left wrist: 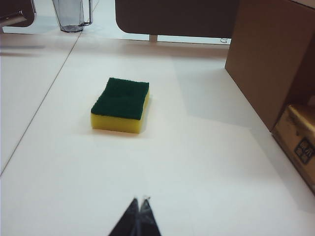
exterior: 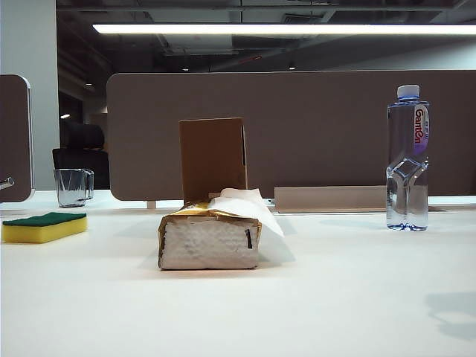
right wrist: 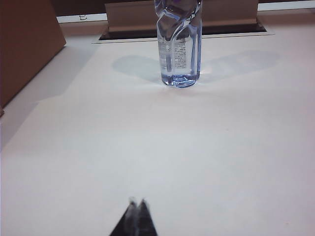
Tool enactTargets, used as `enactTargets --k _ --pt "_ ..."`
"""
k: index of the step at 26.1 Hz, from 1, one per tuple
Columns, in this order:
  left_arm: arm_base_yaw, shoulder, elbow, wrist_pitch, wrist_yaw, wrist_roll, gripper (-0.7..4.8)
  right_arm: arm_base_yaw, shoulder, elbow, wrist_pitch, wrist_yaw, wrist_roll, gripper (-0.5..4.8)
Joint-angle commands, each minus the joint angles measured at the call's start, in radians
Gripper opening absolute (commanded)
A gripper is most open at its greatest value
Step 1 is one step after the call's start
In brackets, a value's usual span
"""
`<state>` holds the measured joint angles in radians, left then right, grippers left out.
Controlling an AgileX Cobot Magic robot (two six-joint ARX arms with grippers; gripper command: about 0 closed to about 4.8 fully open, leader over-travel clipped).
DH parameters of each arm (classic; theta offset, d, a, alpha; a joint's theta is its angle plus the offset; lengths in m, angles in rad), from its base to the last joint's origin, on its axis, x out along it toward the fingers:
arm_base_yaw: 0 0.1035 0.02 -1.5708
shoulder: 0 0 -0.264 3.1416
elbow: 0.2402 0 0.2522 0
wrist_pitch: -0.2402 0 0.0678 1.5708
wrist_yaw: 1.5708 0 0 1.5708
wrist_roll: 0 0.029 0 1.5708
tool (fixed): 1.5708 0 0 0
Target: Move the sponge from left to right to wipe the table, avoiding obstacles on the table, and finally reaching the bottle of mineral water.
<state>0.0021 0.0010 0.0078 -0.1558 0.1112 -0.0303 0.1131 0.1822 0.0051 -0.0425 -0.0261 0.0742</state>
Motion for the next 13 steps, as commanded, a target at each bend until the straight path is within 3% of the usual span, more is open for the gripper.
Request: enactTargets --k 1,8,13 --pt "0.000 0.001 0.000 0.006 -0.002 0.004 -0.06 0.000 -0.001 -0.003 0.014 -0.002 0.004 -0.05" --pt "0.000 0.001 0.000 0.014 0.000 0.003 -0.06 0.000 -0.001 -0.003 0.022 -0.002 0.004 -0.05" --pt "0.000 0.001 0.032 0.066 0.024 -0.041 0.04 0.000 -0.001 -0.002 0.080 -0.029 0.005 -0.05"
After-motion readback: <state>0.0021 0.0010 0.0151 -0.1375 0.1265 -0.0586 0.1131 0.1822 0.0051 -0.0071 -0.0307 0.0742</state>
